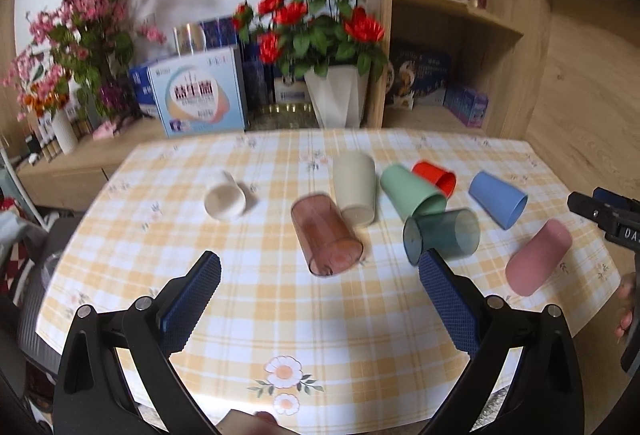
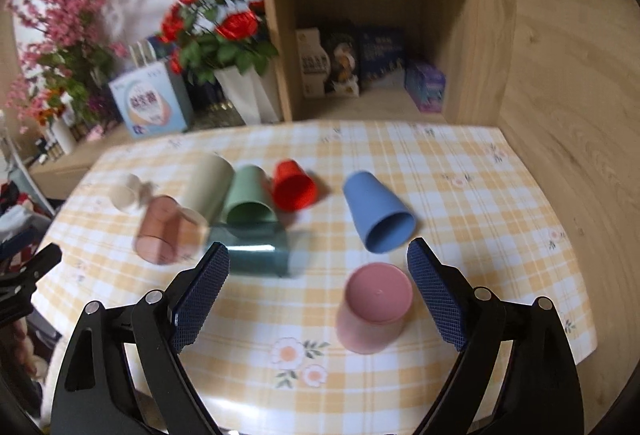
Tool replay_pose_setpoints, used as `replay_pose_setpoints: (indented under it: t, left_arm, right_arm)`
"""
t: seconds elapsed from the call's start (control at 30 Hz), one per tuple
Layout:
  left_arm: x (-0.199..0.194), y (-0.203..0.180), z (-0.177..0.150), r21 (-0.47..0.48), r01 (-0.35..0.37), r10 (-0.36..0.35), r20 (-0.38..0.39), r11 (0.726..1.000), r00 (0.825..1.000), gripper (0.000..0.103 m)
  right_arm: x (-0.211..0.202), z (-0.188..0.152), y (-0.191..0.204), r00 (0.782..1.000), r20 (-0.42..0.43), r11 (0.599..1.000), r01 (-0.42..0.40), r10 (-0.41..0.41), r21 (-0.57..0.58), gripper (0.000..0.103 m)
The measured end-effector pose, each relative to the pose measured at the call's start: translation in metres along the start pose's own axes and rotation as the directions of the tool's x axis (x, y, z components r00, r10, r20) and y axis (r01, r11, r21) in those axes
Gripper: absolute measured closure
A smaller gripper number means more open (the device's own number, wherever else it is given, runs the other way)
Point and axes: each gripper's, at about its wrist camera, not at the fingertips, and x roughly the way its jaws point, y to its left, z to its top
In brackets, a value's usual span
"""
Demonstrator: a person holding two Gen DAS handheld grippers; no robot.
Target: Flip cup upside down
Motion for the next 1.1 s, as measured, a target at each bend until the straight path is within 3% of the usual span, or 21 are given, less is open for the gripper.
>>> replay_pose_setpoints:
  t: [0.27,0.4,0.67,1.1]
  left_arm:
    - [-0.050,0.000,0.016,0.022,0.018,-0.020,0.091,1.000,0.996,0.006]
    - [-0.068,-0.002,0.018,0.020,0.017,-0.019,0.114,1.000,0.993,0.006]
    - [-0.080,-0.004,0.014,0.019,0.026,-0.028,0.125,0.999,0.992,0.006]
    - [-0.085,-0.005,0.013,0.008,0.032,-0.032,0.128,0.999,0.991,0.006]
  right_arm:
    - [-0.048,0.000,0.024,0.992,0.087,0.996,-0.087,0.087,-0.009,0.015]
    - [-0.065,-0.003,0.029,0.989,0.113,0.996,-0.092,0.093,-0.012,0.015]
    - [-0.085,-0.008,0.034,0.981,0.146,0.991,-0.129,0.130,-0.016,0.015]
    - [-0.082,-0.010,0.038,0.982,0.132,0.991,-0.130,0.132,-0.024,0.015]
